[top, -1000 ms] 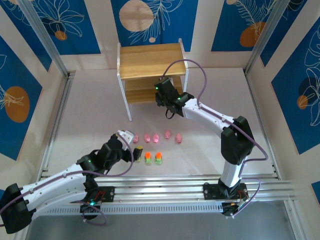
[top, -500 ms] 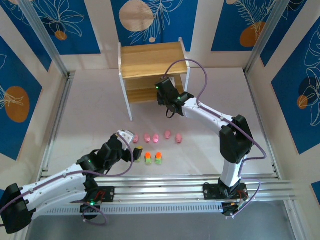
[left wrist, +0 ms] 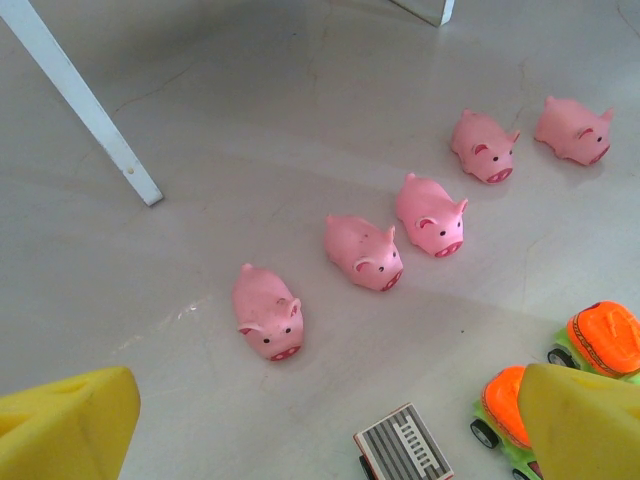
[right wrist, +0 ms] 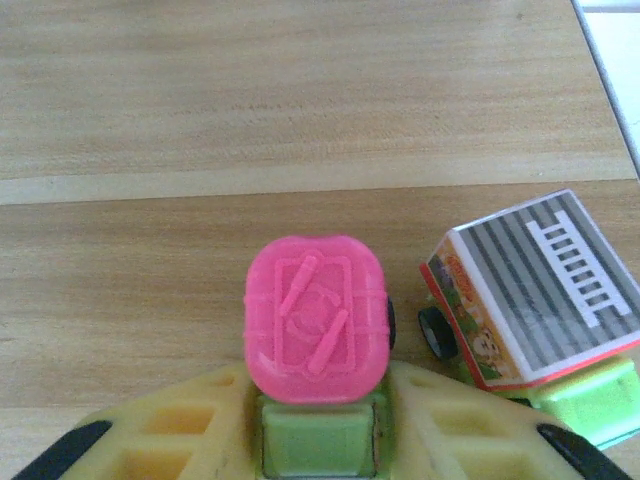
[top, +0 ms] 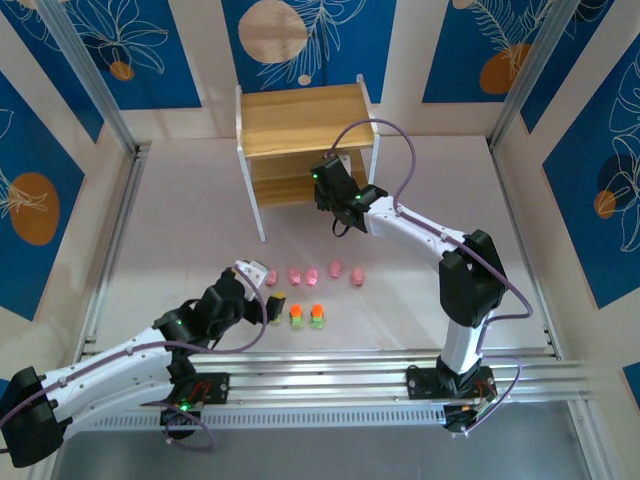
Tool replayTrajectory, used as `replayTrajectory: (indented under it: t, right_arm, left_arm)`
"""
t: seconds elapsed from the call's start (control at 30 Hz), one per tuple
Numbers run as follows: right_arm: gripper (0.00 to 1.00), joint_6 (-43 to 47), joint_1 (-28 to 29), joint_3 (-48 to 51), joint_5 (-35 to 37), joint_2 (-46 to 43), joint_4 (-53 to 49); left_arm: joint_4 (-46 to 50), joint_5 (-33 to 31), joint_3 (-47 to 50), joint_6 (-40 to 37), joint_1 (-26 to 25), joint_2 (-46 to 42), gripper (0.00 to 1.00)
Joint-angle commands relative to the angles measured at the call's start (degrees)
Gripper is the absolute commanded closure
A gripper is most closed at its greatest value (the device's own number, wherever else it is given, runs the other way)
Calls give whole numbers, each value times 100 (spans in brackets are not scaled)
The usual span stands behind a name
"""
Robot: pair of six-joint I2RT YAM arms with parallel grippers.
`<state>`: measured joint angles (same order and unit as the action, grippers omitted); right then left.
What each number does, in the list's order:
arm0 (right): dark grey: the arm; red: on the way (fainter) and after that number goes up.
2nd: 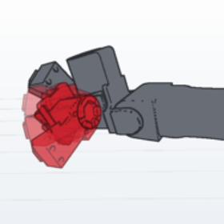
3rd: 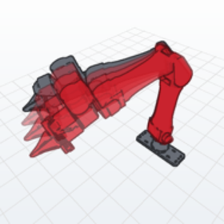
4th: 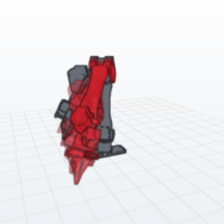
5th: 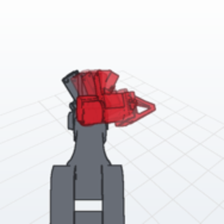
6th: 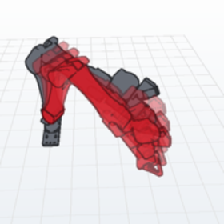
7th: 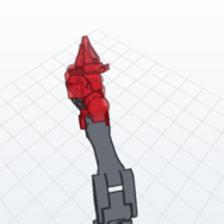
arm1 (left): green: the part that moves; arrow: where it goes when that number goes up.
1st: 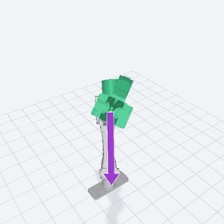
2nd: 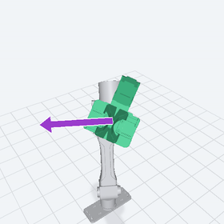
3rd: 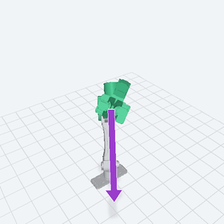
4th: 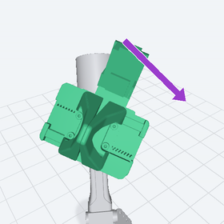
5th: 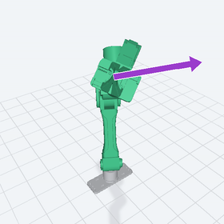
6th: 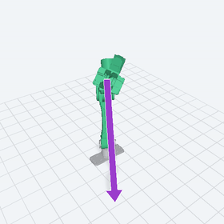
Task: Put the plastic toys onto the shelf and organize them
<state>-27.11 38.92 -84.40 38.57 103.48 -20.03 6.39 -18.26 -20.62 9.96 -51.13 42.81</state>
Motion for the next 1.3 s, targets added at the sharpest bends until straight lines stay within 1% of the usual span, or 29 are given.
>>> replayTrajectory:
  t: [0.0, 0.33, 0.9, 1.1, 1.27]
  right_arm:
    - [64, -31, -51, 72, 28, -115, 149]
    - [59, 72, 0, 130, -42, -386, 219]
    - [57, 53, 194, 461, -43, -940, 187]
    - [57, -72, 282, 780, -8, -1294, 80]
    - [57, -206, 470, 1229, 114, -1793, 18]
  left_arm:
    - [-86, -92, -58, -24, 14, -9, 3]
    - [-87, -207, -57, 5, 13, -4, 1]
    - [-21, -550, -71, 120, 16, -78, 0]
    - [20, -617, -86, 147, 12, -84, 0]
    - [31, -582, -115, 133, 16, -36, 2]
